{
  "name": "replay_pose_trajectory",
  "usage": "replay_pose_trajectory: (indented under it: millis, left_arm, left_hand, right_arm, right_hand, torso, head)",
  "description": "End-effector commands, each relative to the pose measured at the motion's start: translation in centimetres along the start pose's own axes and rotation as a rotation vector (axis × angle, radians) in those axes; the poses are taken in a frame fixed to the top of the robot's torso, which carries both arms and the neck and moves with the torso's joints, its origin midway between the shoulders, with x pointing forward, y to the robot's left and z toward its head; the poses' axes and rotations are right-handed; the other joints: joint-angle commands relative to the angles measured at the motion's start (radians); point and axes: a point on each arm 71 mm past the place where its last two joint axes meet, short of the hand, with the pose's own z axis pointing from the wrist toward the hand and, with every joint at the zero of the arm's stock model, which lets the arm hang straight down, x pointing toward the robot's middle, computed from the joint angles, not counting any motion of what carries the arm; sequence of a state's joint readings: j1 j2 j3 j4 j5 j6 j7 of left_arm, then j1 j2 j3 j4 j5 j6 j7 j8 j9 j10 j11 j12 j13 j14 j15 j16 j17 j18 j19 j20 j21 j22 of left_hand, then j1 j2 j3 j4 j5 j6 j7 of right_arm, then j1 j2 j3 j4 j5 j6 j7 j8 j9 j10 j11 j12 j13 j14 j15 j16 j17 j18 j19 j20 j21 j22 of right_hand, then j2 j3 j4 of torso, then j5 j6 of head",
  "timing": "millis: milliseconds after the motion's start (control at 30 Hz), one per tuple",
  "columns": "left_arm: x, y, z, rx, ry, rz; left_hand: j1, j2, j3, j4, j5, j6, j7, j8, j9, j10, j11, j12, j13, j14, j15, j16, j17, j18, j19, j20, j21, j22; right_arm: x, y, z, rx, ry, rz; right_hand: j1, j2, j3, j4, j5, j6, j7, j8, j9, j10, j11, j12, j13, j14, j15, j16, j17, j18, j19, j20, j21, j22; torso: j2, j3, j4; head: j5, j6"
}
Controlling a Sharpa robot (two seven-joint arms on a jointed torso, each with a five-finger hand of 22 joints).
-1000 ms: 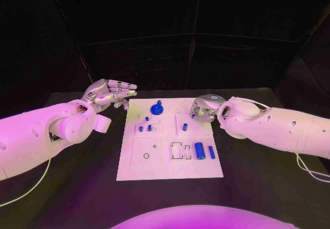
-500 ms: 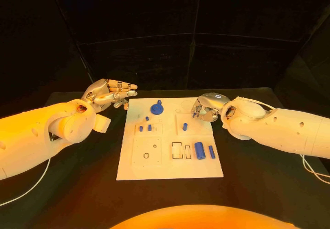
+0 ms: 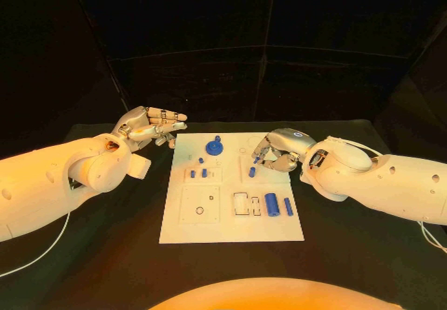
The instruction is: Assemble the parts on the task board
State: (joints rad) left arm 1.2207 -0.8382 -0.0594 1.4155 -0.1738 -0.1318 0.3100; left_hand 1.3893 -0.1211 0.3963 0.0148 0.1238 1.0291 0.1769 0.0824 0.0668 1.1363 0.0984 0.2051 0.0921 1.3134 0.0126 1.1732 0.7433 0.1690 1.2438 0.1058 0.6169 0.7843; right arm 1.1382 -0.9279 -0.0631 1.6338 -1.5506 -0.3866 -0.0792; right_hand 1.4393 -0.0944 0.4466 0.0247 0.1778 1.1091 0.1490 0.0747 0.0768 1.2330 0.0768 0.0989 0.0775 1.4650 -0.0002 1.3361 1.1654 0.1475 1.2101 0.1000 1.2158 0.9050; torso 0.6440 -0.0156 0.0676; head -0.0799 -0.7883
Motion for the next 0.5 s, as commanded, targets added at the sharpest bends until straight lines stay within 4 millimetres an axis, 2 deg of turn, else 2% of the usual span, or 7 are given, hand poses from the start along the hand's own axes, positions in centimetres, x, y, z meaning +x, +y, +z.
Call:
replay_pose_trajectory:
  millis: [33, 167, 400, 500]
  left_arm:
    - [0.2, -0.2, 0.1, 0.018, 0.010, -0.008]
    - [0.2, -0.2, 0.2, 0.018, 0.011, -0.009]
    - [0.4, -0.2, 0.3, 0.018, 0.015, -0.010]
    - [0.6, -0.2, 0.4, 0.018, 0.018, -0.010]
  left_hand:
    - [0.008, 0.002, 0.001, -0.005, 0.003, -0.004, 0.004, -0.005, -0.001, -0.006, 0.003, 0.004, 0.001, -0.007, 0.001, -0.001, -0.001, 0.012, -0.003, 0.004, -0.005, -0.002]
    - [0.008, 0.002, 0.001, -0.005, 0.003, -0.004, 0.004, -0.005, -0.001, -0.006, 0.003, 0.004, 0.001, -0.007, 0.001, -0.001, -0.001, 0.012, -0.003, 0.004, -0.005, -0.002]
    - [0.008, 0.002, 0.001, -0.005, 0.003, -0.004, 0.004, -0.005, -0.001, -0.006, 0.003, 0.004, 0.001, -0.007, 0.001, -0.001, -0.001, 0.012, -0.003, 0.004, -0.005, -0.002]
    - [0.008, 0.003, 0.001, -0.006, 0.003, -0.005, 0.005, -0.005, -0.001, -0.008, 0.004, 0.005, 0.001, -0.008, 0.002, -0.002, -0.002, 0.012, -0.003, 0.005, -0.006, -0.002]
  right_arm:
    - [-0.4, 1.4, 0.2, -0.060, -0.045, 0.034]
    - [-0.1, 2.7, 0.7, -0.099, -0.042, 0.046]
    - [0.6, 4.8, 2.0, -0.157, -0.016, 0.055]
    - [1.1, 6.0, 2.9, -0.185, 0.000, 0.058]
  right_hand:
    - [-0.006, -0.003, 0.006, -0.003, 0.005, 0.006, 0.000, 0.005, 0.001, 0.006, -0.002, -0.001, 0.001, 0.039, -0.007, 0.006, 0.001, -0.017, 0.004, -0.001, 0.003, 0.001]
    - [-0.006, -0.004, 0.007, -0.004, 0.007, 0.007, 0.000, 0.004, 0.001, 0.006, -0.002, -0.002, 0.001, 0.039, -0.007, 0.007, 0.001, -0.017, 0.005, -0.001, 0.004, 0.002]
    - [-0.005, -0.004, 0.008, -0.006, 0.008, 0.007, 0.000, 0.004, 0.001, 0.006, -0.002, -0.002, 0.001, 0.040, -0.007, 0.008, 0.002, -0.017, 0.005, -0.001, 0.005, 0.003]
    - [-0.006, -0.004, 0.008, -0.006, 0.008, 0.007, 0.000, 0.004, 0.001, 0.007, -0.002, -0.002, 0.001, 0.040, -0.007, 0.009, 0.003, -0.017, 0.005, -0.001, 0.005, 0.003]
  torso:
    - [0.001, -0.0005, 0.0035]
    - [0.002, -0.0001, 0.0010]
    - [0.002, -0.0011, 0.0015]
    - [0.003, -0.0010, 0.0018]
  head:
    - [0.008, 0.001]
    - [0.021, -0.001]
    - [0.039, -0.008]
    - [0.051, -0.015]
